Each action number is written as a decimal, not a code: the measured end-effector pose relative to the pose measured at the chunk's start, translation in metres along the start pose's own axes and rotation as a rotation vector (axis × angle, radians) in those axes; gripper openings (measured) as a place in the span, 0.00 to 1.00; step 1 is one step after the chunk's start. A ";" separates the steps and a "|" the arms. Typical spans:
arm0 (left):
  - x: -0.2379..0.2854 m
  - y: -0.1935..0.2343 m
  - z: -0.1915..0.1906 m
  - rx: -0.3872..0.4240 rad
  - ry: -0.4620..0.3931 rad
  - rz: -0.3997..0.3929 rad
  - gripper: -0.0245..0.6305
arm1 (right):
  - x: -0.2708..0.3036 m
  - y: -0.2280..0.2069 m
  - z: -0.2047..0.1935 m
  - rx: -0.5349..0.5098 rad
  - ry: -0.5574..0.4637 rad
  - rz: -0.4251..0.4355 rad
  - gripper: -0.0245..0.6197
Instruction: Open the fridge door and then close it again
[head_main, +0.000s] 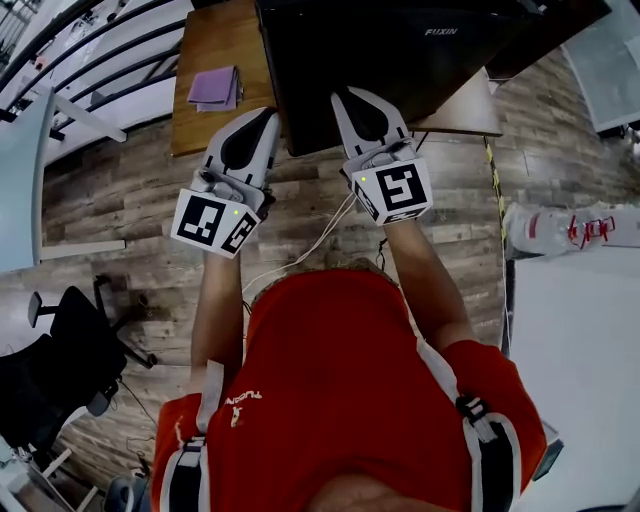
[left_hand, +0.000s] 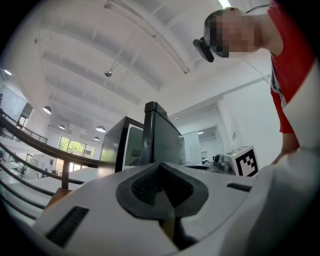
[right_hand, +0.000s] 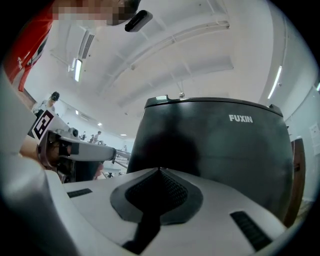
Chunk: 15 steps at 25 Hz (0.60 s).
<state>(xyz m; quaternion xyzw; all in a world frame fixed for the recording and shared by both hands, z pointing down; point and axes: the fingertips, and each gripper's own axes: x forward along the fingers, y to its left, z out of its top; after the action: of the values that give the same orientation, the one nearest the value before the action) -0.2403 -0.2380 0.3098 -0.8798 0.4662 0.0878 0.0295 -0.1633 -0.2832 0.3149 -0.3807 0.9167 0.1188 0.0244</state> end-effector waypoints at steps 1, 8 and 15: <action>0.002 0.003 0.000 0.003 0.001 0.006 0.05 | 0.003 -0.002 -0.001 0.002 -0.001 0.001 0.08; 0.011 0.022 0.002 0.016 0.002 0.043 0.05 | 0.028 -0.013 -0.010 0.003 0.006 0.012 0.08; 0.023 0.027 -0.003 0.017 0.008 0.052 0.05 | 0.048 -0.032 -0.025 0.000 0.036 0.005 0.08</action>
<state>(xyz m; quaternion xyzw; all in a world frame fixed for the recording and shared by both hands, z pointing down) -0.2494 -0.2719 0.3096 -0.8674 0.4899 0.0811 0.0329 -0.1737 -0.3437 0.3260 -0.3805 0.9179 0.1121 0.0075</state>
